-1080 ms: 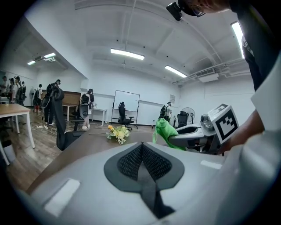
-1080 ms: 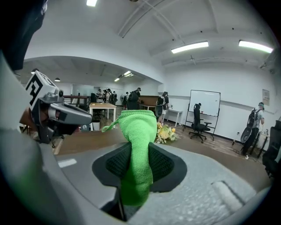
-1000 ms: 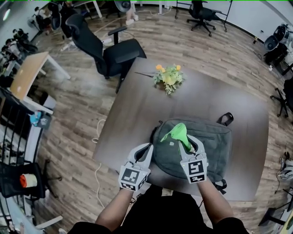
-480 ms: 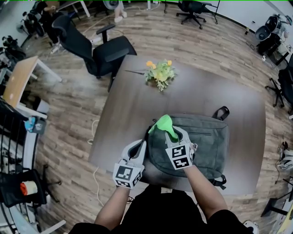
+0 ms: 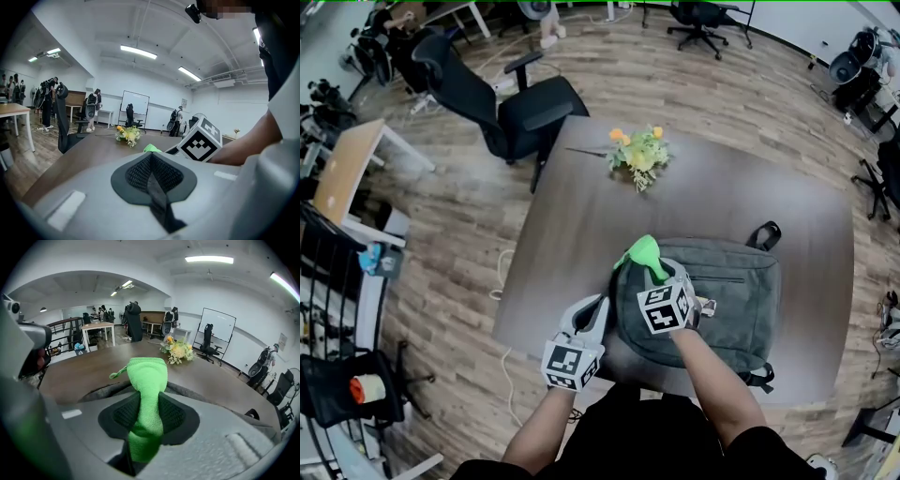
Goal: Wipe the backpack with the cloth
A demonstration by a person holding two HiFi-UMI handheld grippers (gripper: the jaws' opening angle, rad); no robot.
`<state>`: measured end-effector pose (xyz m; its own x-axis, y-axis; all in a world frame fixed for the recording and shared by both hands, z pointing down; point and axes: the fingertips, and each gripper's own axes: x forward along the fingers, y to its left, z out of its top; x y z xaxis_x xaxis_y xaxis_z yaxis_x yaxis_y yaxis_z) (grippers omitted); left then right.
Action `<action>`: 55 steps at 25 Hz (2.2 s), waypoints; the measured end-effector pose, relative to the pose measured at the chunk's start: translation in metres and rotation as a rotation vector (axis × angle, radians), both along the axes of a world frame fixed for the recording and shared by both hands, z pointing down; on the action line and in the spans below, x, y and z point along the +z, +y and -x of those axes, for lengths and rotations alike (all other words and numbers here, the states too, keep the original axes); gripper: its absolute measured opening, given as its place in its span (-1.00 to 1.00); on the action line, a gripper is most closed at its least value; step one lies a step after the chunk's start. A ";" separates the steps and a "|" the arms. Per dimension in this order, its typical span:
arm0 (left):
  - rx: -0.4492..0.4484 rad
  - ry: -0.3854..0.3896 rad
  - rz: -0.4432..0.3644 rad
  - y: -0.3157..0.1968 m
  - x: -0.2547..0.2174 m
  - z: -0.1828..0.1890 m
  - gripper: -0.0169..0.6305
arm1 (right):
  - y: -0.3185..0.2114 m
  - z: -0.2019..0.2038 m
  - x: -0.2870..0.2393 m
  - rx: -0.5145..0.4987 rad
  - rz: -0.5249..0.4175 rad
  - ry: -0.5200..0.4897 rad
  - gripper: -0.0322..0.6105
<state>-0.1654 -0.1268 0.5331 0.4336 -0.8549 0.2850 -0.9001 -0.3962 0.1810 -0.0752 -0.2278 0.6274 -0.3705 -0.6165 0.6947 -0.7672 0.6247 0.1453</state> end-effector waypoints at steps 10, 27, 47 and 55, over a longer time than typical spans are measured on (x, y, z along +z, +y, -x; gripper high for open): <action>0.011 -0.001 0.008 -0.003 0.006 -0.003 -0.89 | -0.006 -0.022 0.006 0.044 0.010 0.077 -0.55; 0.062 0.004 0.009 -0.003 0.008 -0.031 -0.89 | -0.027 -0.151 -0.002 0.286 0.027 0.219 -0.54; 0.149 0.004 -0.012 0.000 0.000 -0.075 -0.89 | -0.018 -0.298 -0.037 0.511 0.008 0.307 -0.53; 0.128 0.005 -0.012 0.003 0.000 -0.069 -0.89 | -0.010 -0.247 -0.070 0.448 -0.099 0.118 -0.53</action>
